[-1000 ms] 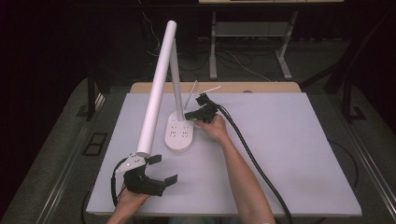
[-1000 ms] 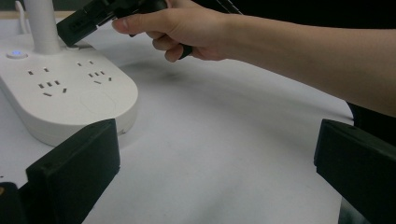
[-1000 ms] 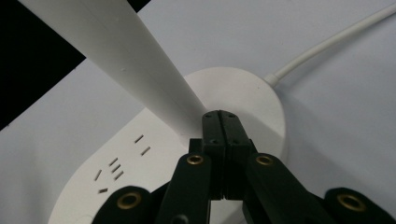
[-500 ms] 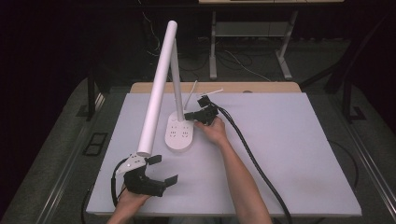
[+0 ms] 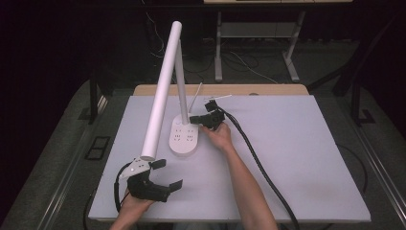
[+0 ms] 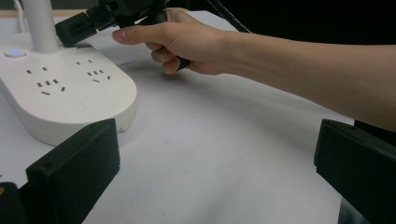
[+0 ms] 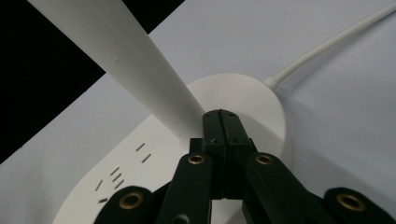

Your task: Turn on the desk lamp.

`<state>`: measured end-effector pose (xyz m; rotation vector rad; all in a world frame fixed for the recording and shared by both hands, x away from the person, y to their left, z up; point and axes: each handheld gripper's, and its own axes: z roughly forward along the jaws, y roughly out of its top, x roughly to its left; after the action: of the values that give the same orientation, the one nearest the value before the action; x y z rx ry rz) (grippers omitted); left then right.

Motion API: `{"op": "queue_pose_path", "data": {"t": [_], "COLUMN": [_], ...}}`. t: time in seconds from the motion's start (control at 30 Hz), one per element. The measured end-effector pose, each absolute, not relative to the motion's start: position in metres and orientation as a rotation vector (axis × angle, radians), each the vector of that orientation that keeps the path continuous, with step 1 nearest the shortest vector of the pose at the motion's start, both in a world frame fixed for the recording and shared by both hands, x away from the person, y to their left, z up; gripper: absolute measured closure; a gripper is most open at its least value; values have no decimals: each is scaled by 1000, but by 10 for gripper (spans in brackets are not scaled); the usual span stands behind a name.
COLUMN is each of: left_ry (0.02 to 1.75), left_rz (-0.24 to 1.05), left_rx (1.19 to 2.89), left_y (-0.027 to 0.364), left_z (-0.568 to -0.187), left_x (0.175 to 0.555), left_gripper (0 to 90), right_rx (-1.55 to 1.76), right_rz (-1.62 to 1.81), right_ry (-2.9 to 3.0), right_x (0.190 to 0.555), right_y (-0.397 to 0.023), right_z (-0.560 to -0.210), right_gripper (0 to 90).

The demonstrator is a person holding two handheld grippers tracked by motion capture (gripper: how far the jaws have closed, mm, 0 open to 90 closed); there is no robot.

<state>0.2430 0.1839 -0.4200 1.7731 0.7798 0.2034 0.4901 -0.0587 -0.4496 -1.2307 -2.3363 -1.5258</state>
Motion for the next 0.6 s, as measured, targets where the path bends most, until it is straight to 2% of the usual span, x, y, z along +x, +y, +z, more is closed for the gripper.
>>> {"op": "queue_pose_path", "data": {"t": [0.6], "left_ry": [781], "left_rz": [201], "left_rx": [1774], "left_y": [184], "left_z": [-420], "left_x": [244], "left_gripper": [0], "right_rx": [-1196], "right_rz": [-1412], "right_ry": [-2484], "right_x": [485], "right_y": [-76], "right_z": [-425], "right_gripper": [895]}}
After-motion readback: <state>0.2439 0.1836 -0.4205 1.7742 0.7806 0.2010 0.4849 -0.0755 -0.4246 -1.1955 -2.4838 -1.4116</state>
